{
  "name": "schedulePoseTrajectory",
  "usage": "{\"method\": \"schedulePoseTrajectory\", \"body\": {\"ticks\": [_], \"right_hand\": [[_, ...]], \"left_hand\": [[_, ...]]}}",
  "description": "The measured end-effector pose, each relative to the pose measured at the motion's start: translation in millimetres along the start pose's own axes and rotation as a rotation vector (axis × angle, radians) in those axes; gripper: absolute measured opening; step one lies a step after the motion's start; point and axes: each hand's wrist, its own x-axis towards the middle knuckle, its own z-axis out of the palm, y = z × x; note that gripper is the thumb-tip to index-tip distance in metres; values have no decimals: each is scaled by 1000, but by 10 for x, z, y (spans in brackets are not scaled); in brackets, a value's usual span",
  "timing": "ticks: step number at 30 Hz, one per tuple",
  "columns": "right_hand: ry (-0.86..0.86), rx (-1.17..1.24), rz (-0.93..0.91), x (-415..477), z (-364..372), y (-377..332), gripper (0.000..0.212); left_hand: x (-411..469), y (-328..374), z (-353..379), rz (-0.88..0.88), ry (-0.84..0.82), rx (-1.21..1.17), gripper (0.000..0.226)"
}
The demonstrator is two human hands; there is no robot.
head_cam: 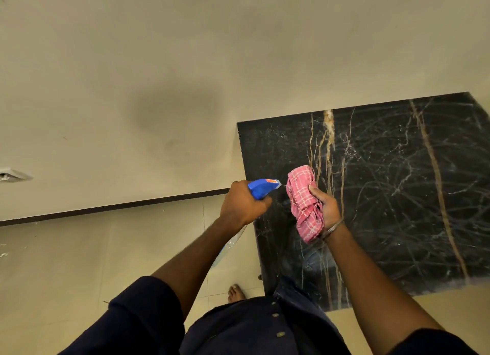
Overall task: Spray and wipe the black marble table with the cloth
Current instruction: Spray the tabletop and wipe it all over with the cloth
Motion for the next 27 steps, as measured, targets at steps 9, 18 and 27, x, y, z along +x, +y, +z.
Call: {"method": "schedulePoseTrajectory", "body": {"ticks": [9, 18, 27], "right_hand": [[23, -30, 49, 100, -14, 112, 50], [369, -571, -389, 232, 90, 79, 38], [523, -1858, -570, 435, 168, 674, 47]], "left_hand": [[137, -108, -30, 13, 4, -29, 13], [211, -271, -89, -36, 35, 0, 22], [111, -534, -280, 55, 55, 21, 25]]}}
